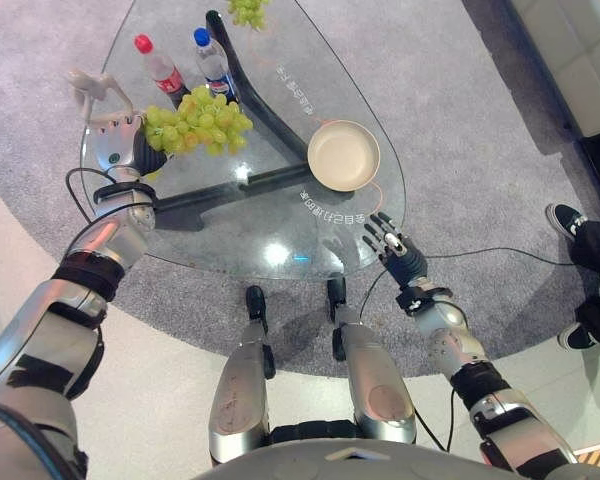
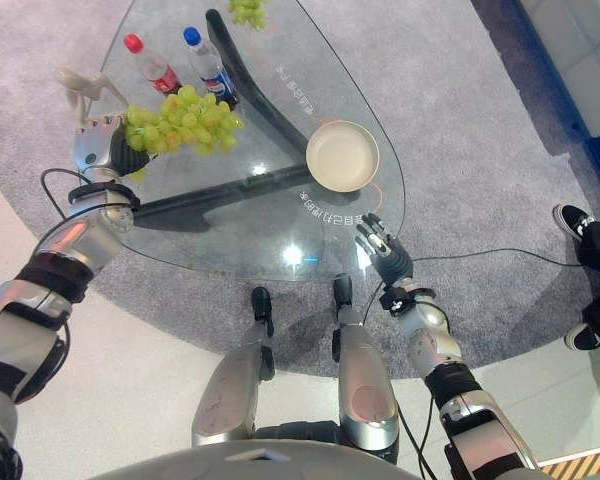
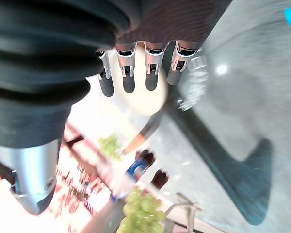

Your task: Pick up fruits into the plate

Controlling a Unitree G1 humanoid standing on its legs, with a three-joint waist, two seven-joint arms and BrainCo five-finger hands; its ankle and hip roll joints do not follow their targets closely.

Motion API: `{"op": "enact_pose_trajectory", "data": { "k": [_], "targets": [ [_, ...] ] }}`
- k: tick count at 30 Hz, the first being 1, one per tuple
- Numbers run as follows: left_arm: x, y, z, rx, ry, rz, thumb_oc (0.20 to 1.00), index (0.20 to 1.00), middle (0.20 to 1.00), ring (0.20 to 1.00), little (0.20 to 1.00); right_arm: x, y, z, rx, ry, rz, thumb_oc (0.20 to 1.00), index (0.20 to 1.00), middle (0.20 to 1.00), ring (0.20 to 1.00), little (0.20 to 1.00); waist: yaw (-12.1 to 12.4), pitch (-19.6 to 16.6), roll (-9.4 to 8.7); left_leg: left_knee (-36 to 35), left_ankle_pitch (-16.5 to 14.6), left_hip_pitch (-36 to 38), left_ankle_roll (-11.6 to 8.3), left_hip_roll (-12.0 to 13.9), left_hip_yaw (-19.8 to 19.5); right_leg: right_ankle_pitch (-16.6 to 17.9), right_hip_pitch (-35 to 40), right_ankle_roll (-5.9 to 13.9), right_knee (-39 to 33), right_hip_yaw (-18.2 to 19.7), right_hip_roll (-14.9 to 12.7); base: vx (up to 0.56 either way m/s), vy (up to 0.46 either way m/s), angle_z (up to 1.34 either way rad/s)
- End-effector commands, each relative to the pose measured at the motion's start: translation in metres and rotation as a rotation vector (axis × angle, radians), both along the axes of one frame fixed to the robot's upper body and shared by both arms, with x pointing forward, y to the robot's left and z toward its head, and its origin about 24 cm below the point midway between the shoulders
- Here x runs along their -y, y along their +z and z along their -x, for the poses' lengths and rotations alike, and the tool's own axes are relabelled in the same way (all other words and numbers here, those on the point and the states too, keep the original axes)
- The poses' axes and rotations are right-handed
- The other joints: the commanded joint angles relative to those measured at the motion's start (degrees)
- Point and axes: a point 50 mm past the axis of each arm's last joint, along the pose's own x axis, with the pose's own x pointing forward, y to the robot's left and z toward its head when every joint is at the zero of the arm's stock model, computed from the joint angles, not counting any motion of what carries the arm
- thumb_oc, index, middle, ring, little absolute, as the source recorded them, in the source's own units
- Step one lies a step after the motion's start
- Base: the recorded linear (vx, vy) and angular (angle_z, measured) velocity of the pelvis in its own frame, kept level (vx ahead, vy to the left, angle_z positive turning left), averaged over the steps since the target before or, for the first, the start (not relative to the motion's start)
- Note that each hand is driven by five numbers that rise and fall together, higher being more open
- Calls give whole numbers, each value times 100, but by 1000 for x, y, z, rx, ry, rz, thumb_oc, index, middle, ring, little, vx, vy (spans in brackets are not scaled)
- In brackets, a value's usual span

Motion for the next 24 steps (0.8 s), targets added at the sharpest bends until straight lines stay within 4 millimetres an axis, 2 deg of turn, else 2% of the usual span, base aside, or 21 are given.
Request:
{"op": "enact_pose_trajectory", "data": {
  "k": [1,6,10,16,24],
  "targets": [
    [-8,20,9,30,-57,-103,200,200,200,200,200,20,27,5,130,35,164,1000,1000,1000,1000,1000,66,-959,86,389,-855,116,201,-455,-194,-721,269,87,385,-180,52,109,1,11],
    [-6,39,20,-21,-165,-266,200,200,200,200,200,38,68,-1,198,124,353,1000,1000,1000,1000,1000,159,-1417,43,309,-948,489,220,-498,-175,-690,731,143,133,-264,-28,139,16,3],
    [9,55,26,-60,-279,-418,200,200,200,200,200,46,95,-8,207,171,455,1000,1000,1000,1000,1000,252,-1802,10,230,-1022,785,246,-533,-174,-661,1099,186,-63,-346,-81,137,15,6],
    [40,70,33,-109,-455,-670,200,200,200,200,200,36,117,-13,196,317,511,1000,1000,1000,1000,1000,334,-2167,-12,86,-1104,1148,290,-597,-219,-643,1507,237,-253,-457,-146,79,5,10],
    [83,86,41,-83,-669,-789,200,200,200,200,200,5,118,-11,146,548,462,1000,1000,1000,1000,1000,417,-2410,1,-65,-1150,1419,309,-646,-243,-590,1834,291,-500,-585,-193,29,21,12]
  ]
}}
